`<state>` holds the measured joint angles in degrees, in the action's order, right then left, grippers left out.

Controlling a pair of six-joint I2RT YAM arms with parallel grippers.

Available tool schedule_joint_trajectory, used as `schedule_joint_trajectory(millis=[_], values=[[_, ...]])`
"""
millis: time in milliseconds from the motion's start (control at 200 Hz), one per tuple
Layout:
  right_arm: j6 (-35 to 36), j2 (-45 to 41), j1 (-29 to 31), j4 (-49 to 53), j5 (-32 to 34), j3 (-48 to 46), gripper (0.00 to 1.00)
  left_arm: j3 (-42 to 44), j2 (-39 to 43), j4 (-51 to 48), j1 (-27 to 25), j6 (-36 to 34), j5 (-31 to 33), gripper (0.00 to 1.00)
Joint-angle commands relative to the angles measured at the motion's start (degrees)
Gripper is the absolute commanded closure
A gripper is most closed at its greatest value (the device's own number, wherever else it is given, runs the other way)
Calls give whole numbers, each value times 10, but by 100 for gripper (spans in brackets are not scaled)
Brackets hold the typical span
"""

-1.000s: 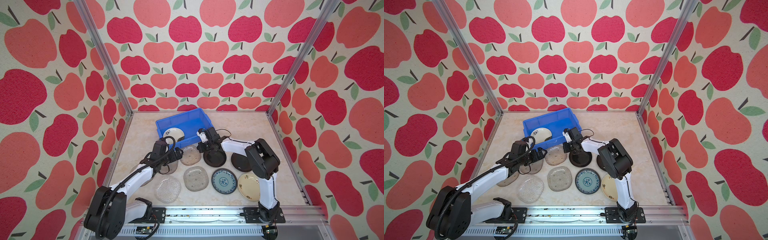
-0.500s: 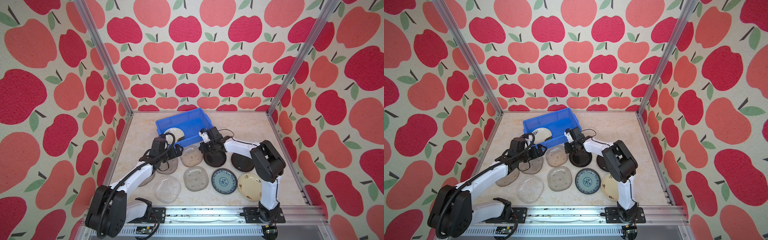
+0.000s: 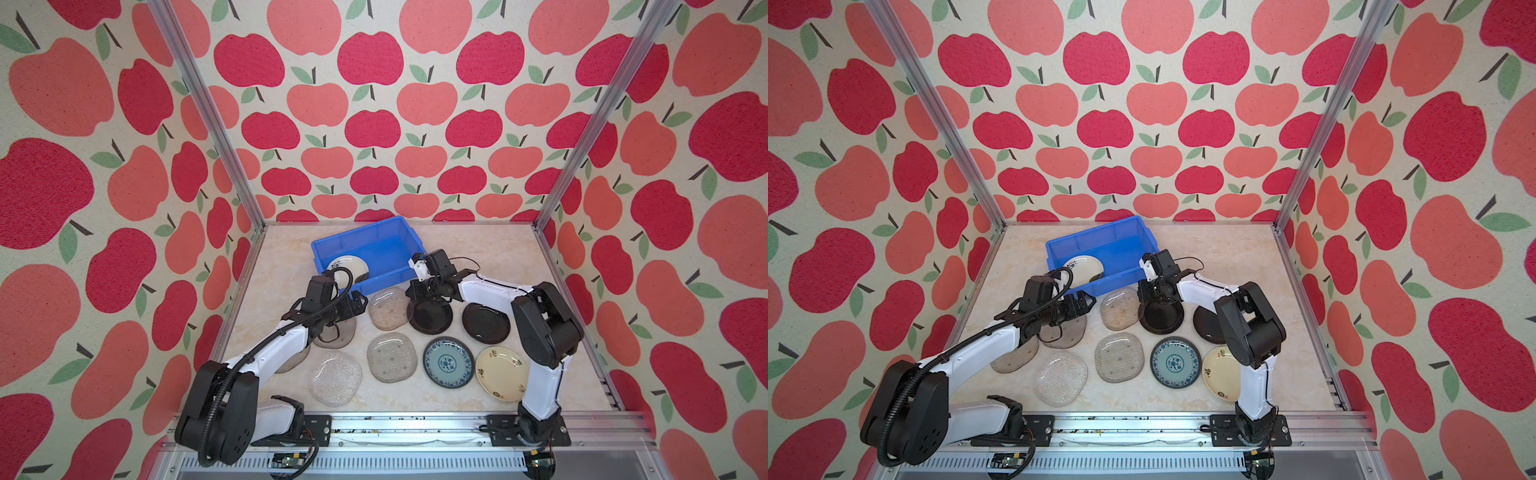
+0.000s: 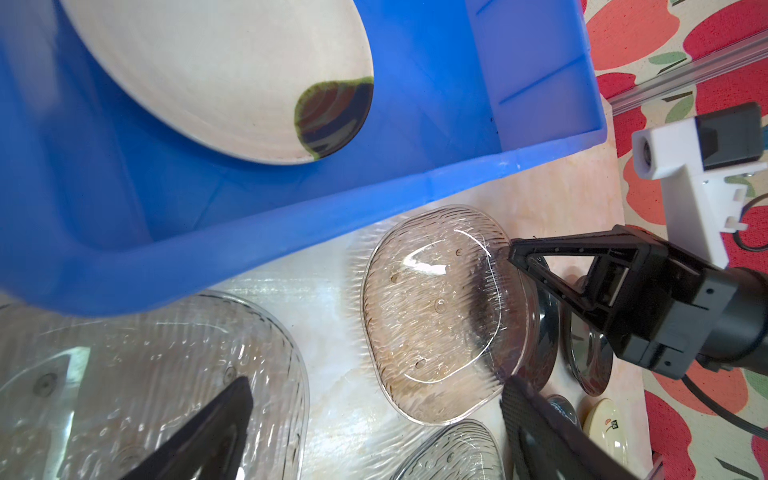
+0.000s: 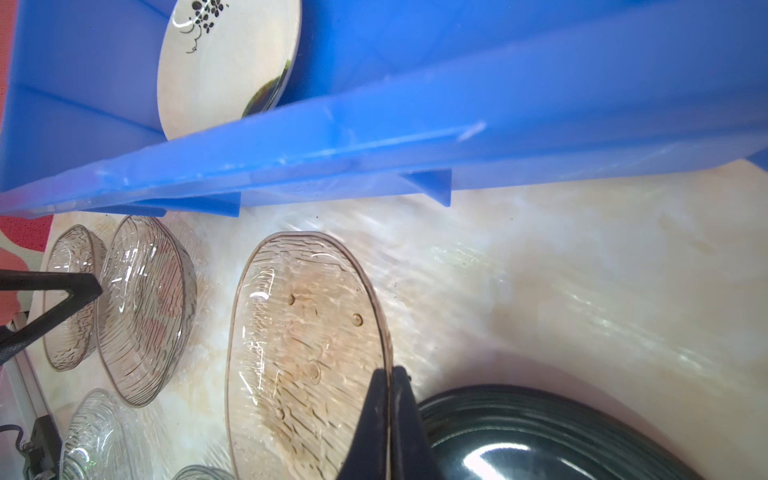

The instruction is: Place the plates into the plastic bin on the countertop

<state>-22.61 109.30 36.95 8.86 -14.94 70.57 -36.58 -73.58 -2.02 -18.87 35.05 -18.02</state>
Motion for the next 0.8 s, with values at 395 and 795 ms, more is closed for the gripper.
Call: schedule_joint_trajectory(millis=[395,795], values=[[-3,-5,-5,10,-11,-2,100,-10,-85,70,-51,61,-43,37],[-8,-5,-8,-5,-15,-13,100,-31,-136,48,-64,69,-51,49]])
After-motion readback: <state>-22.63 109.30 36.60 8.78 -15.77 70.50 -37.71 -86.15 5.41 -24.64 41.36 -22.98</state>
